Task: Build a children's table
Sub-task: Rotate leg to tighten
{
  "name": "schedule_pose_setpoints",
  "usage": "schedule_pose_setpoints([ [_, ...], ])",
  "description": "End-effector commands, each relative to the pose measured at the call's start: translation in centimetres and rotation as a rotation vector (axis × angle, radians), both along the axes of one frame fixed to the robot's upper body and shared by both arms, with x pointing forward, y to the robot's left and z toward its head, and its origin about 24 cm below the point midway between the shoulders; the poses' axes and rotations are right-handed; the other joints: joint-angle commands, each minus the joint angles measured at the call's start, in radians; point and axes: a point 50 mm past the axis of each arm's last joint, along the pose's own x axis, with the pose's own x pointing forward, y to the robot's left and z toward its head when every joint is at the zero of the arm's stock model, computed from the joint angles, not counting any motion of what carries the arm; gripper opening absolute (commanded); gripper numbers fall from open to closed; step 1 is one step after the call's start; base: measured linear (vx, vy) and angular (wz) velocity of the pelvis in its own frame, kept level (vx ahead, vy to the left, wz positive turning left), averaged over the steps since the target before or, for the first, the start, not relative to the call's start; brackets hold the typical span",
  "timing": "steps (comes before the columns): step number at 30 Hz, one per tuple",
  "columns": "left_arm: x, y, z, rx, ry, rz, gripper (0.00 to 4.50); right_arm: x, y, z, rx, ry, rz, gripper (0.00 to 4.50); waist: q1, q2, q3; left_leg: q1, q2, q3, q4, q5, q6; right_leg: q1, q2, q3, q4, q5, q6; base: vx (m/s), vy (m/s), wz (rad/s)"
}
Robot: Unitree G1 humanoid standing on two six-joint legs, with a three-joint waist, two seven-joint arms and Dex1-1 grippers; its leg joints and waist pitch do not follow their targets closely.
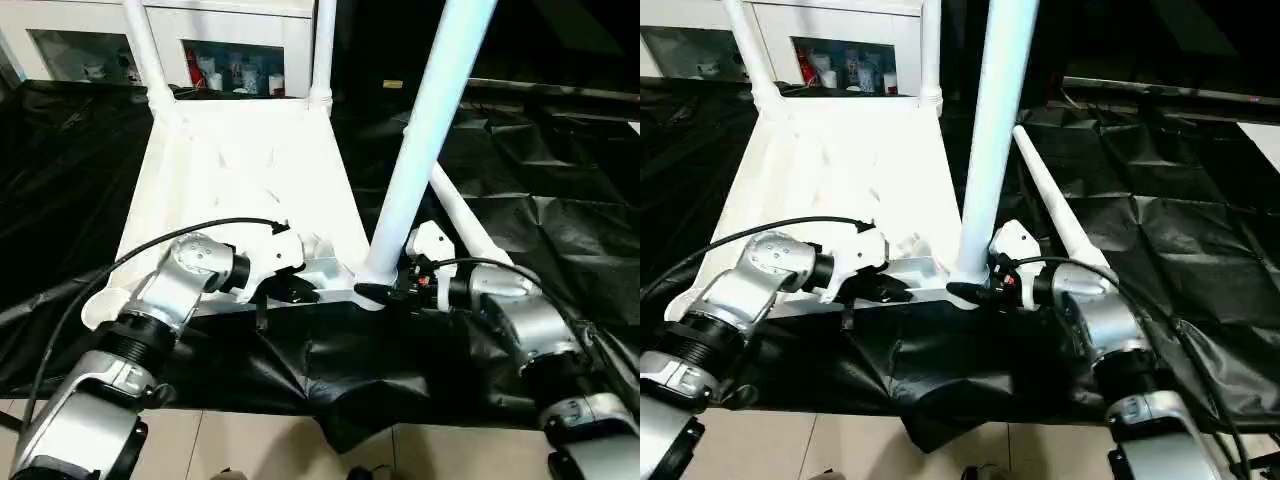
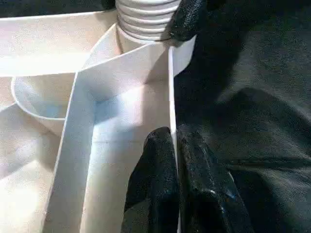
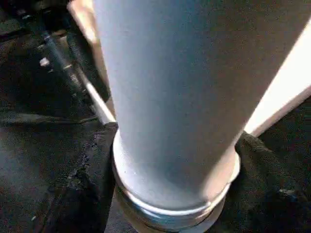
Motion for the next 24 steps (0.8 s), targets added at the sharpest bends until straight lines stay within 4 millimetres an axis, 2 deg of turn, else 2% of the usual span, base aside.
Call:
schedule_pose_setpoints([
  [1,1.1,-1.2,0.6,-0.022,-0.055,0.103,0.00,0.2,0.2,-1.8,-0.008,0.068,-0.148,2.76,-0.002,0.003,-0.066,-0.017,0.014,0.012,-0.059,0.042,0.102,0.095,-0.066,0.066,-0.058,-0.061,-0.233,0.000,0.000,0.00],
  [3,1.9,-1.5,0.5,-0.024,-0.071,0.200,0.00,0.6,0.5,-2.4,0.006,0.093,-0.258,2.75,-0.002,0.004,-0.063,-0.013,0.011,0.012,-0.064,-0.010,0.068,0.095,-0.064,0.063,-0.073,-0.169,-0.199,0.000,0.000,0.00],
  [5,2.8,-2.1,0.5,-0.035,-0.080,0.320,0.00,1.2,1.0,-3.3,0.021,0.137,-0.410,2.75,-0.004,0.001,-0.061,-0.016,0.006,0.011,-0.067,-0.043,0.044,0.097,-0.062,0.060,-0.086,-0.276,-0.143,-0.052,0.004,-0.03],
  [7,3.2,-2.6,0.5,-0.047,-0.082,0.372,0.00,1.4,1.5,-3.6,0.026,0.155,-0.471,2.75,-0.007,0.002,-0.062,-0.015,0.003,0.011,-0.067,-0.058,0.037,0.092,-0.060,0.058,-0.093,-0.309,-0.129,-0.025,0.003,-0.01],
  [8,3.7,-3.9,0.3,-0.051,-0.090,0.460,0.00,2.0,3.2,-4.1,0.031,0.189,-0.572,2.75,-0.013,0.003,-0.060,-0.016,-0.001,0.014,-0.066,-0.064,0.037,0.085,-0.058,0.059,-0.097,-0.324,-0.127,0.000,0.000,0.00],
  [9,3.7,-3.9,0.3,-0.051,-0.090,0.460,0.00,2.0,3.2,-4.1,0.031,0.189,-0.572,2.75,-0.013,0.004,-0.059,-0.015,0.000,0.011,-0.067,-0.075,0.034,0.086,-0.059,0.057,-0.100,-0.346,-0.120,0.000,0.000,0.00],
  [10,3.8,-4.8,-0.1,-0.027,-0.107,0.487,0.00,2.2,4.9,-4.1,0.034,0.205,-0.600,2.75,-0.012,0.003,-0.059,-0.013,-0.004,0.014,-0.064,-0.089,0.045,0.083,-0.058,0.055,-0.108,-0.372,-0.109,0.000,0.000,0.00],
  [11,3.7,-5.2,-0.2,-0.019,-0.117,0.485,0.00,2.3,5.7,-4.0,0.038,0.210,-0.593,2.75,-0.013,0.007,-0.058,-0.017,-0.004,0.011,-0.066,-0.095,0.047,0.085,-0.058,0.053,-0.109,-0.393,-0.099,0.000,0.000,0.00],
  [13,3.6,-5.8,-0.4,-0.019,-0.119,0.477,0.00,2.3,6.8,-3.9,0.036,0.203,-0.569,2.75,-0.013,0.001,-0.059,-0.019,-0.005,0.012,-0.064,-0.097,0.059,0.084,-0.058,0.051,-0.113,-0.407,-0.086,0.000,0.000,0.00],
  [14,3.5,-5.9,-0.4,-0.024,-0.117,0.467,0.00,2.4,7.1,-3.7,0.044,0.199,-0.563,3.10,-0.013,0.002,-0.060,-0.020,-0.004,0.011,-0.065,-0.094,0.063,0.084,-0.059,0.050,-0.112,-0.409,-0.082,0.000,0.000,0.00],
  [16,3.4,-6.0,-0.5,-0.022,-0.119,0.452,0.00,2.5,7.4,-3.4,0.069,0.198,-0.563,3.10,-0.014,0.001,-0.061,-0.022,-0.001,0.009,-0.067,-0.091,0.069,0.084,-0.059,0.049,-0.109,-0.390,-0.084,0.000,0.000,0.00],
  [17,3.4,-5.8,-0.4,-0.018,-0.129,0.435,0.00,2.7,7.4,-3.1,0.079,0.188,-0.561,3.47,-0.015,0.001,-0.061,-0.023,-0.001,0.008,-0.067,-0.093,0.072,0.085,-0.059,0.049,-0.107,-0.380,-0.087,0.000,0.000,0.00],
  [20,3.4,-5.3,-0.5,-0.005,-0.141,0.414,0.00,3.1,7.2,-2.6,0.077,0.141,-0.556,3.64,-0.020,-0.001,-0.062,-0.027,-0.002,0.008,-0.067,-0.092,0.077,0.087,-0.061,0.049,-0.105,-0.373,-0.091,0.000,0.000,0.00],
  [23,3.2,-4.9,-0.7,-0.006,-0.138,0.391,0.00,3.3,6.9,-2.2,0.087,0.123,-0.515,3.64,-0.020,-0.001,-0.062,-0.026,-0.001,0.009,-0.066,-0.083,0.085,0.086,-0.061,0.051,-0.102,-0.348,-0.104,0.000,0.000,0.00],
  [24,2.8,-4.2,-0.9,-0.011,-0.123,0.349,0.00,3.2,6.1,-2.0,0.092,0.106,-0.442,3.64,-0.019,-0.007,-0.063,-0.026,0.001,0.008,-0.066,-0.083,0.087,0.087,-0.062,0.051,-0.101,-0.344,-0.105,0.000,0.000,0.00],
])
